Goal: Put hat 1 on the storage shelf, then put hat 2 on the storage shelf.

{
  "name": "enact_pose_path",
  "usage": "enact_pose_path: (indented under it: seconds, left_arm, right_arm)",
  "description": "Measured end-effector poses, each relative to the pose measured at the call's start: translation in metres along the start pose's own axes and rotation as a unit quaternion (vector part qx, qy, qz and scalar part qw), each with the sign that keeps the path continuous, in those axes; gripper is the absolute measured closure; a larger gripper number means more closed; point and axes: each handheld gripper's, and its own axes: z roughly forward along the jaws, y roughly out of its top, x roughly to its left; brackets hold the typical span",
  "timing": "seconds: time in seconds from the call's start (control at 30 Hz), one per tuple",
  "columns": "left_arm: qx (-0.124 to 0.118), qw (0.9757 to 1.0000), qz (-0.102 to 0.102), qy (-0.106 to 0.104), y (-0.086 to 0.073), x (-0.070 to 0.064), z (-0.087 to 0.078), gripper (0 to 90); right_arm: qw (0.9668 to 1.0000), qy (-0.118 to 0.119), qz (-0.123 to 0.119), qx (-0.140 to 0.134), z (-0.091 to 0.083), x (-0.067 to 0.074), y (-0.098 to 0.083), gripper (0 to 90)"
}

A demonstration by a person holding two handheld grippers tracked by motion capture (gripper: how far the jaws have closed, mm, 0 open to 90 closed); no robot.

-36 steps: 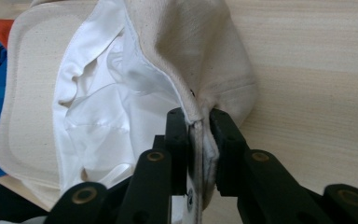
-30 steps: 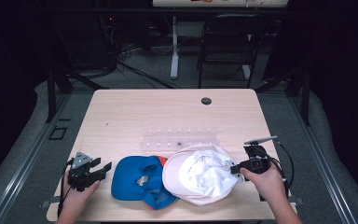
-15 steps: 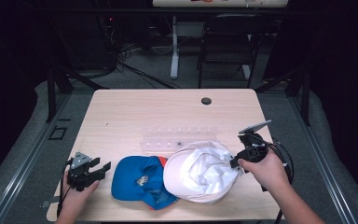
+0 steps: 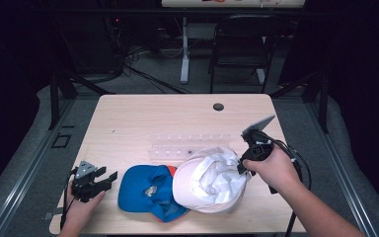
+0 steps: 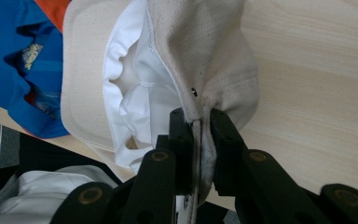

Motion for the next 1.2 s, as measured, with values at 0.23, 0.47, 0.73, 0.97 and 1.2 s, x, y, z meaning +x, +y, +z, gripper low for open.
enact_pose_path:
  seconds: [0.23,0.47,0.73,0.97,1.2]
  left_arm:
    - [0.009,1.0000,-0.001,-0.002,0.001,0.002,-0.002,47.6]
    - [0.009,1.0000,0.000,-0.002,0.000,0.002,-0.002,47.6]
    - [0.007,1.0000,-0.001,-0.002,0.000,0.002,-0.002,47.6]
    - [0.002,1.0000,-0.003,-0.002,0.000,0.002,-0.002,47.6]
    - [0.002,1.0000,-0.003,-0.001,0.000,0.002,-0.002,47.6]
  right_arm:
    - [0.9999,-0.010,-0.002,0.002,-0.018,0.022,0.010,81.1]
    - [0.9998,0.012,-0.010,0.010,-0.030,0.042,0.020,81.1]
    - [0.9946,0.102,0.019,0.004,-0.047,0.047,0.030,81.3]
    - [0.9860,0.164,0.028,0.006,-0.060,0.048,0.032,81.4]
    - [0.9777,0.206,0.041,0.001,-0.070,0.043,0.028,81.5]
